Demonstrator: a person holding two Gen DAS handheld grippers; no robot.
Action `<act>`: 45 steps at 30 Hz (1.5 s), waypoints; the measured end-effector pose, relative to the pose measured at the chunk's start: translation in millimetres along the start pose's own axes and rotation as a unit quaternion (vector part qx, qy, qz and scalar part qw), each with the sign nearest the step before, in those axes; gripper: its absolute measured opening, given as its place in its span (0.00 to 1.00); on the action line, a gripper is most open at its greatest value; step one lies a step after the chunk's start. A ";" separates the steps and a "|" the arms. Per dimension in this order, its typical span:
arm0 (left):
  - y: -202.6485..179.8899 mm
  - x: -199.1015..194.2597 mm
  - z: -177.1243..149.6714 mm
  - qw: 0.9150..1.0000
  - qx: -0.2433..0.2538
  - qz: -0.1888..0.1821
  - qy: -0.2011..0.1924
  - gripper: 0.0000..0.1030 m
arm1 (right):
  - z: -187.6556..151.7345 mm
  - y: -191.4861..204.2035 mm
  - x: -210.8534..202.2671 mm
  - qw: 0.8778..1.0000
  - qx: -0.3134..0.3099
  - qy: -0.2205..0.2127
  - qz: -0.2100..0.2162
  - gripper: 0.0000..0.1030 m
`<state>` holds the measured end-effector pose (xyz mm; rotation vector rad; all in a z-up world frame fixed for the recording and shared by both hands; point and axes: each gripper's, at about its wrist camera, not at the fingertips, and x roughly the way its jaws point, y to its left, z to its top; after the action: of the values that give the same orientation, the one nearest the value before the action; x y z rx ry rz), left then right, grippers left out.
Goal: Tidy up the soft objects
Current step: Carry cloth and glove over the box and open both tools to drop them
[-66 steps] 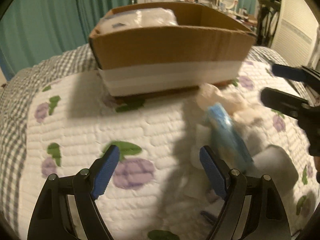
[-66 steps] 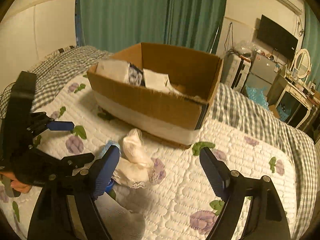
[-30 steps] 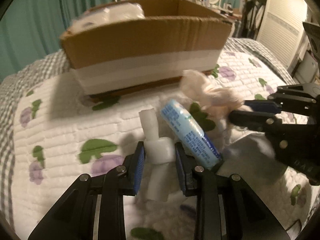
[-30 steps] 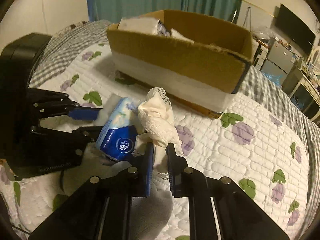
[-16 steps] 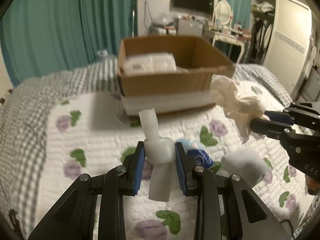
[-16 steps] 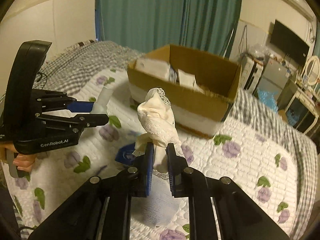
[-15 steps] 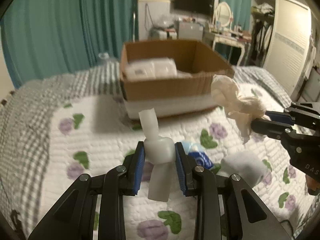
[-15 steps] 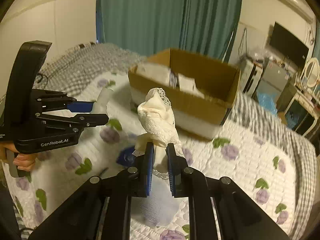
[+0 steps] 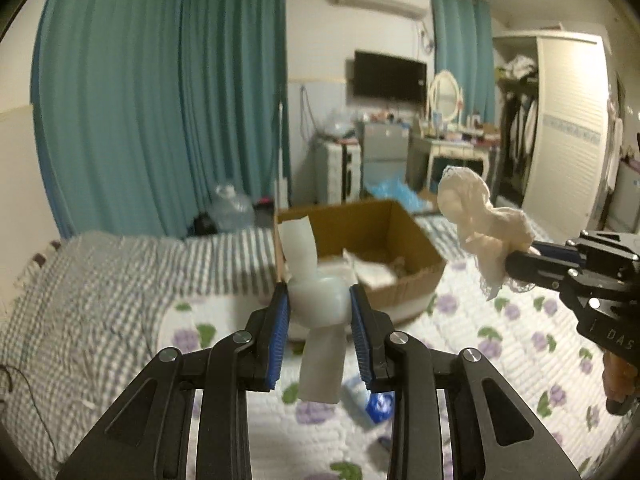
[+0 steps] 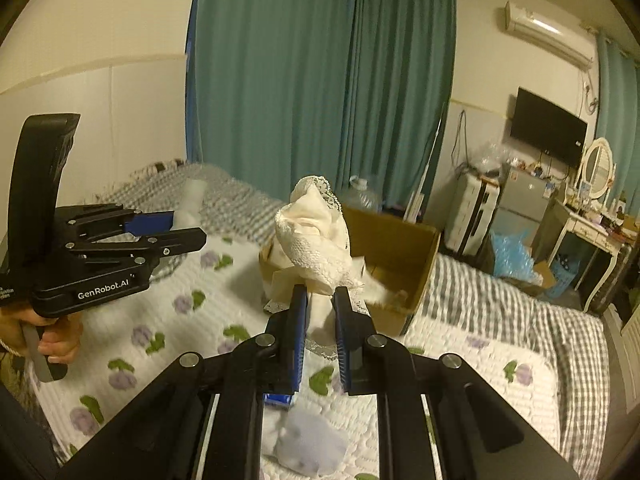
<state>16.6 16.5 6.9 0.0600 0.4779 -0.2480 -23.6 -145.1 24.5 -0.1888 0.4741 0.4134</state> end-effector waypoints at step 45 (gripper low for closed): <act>2.9 225.8 45.6 0.993 -0.012 0.009 0.113 0.29 | 36.1 -105.6 186.9 0.992 0.040 0.092 -0.070 0.13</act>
<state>231.5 -36.1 -57.1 0.0689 0.7057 -0.2175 187.3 -166.7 -24.8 -0.1820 0.6546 0.2401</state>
